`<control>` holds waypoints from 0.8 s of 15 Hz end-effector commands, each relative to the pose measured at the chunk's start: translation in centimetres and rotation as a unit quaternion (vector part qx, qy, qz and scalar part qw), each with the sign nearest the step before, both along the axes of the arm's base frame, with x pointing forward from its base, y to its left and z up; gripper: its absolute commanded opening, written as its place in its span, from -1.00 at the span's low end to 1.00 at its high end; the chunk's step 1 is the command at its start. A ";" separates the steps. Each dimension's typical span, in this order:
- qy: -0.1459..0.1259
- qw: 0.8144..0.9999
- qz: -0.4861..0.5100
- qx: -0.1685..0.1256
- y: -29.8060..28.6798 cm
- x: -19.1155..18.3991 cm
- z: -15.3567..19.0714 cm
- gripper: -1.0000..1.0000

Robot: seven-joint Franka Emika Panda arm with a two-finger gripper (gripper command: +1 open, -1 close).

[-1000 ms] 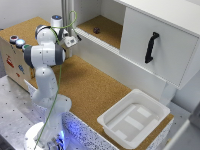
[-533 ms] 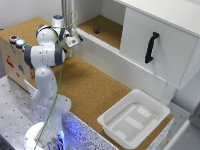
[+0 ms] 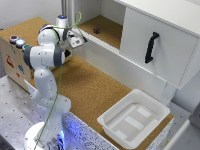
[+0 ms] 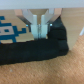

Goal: Grasp the drawer handle, then open it

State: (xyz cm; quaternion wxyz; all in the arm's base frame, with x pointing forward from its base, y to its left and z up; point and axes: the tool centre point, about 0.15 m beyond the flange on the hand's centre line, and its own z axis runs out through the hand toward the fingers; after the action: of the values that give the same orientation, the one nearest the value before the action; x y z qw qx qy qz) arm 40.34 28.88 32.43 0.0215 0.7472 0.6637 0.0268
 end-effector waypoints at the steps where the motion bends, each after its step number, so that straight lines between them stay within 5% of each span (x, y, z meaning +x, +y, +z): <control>1: -0.029 0.999 0.000 0.026 -4.6 0.8 -0.9 -1.00; 12: -0.028 0.999 -0.020 0.043 -9.3 3.5 -0.5 -1.00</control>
State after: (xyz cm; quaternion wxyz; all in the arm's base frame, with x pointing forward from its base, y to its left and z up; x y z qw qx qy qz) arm 40.85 23.86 32.40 0.0217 0.7638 0.6446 0.0262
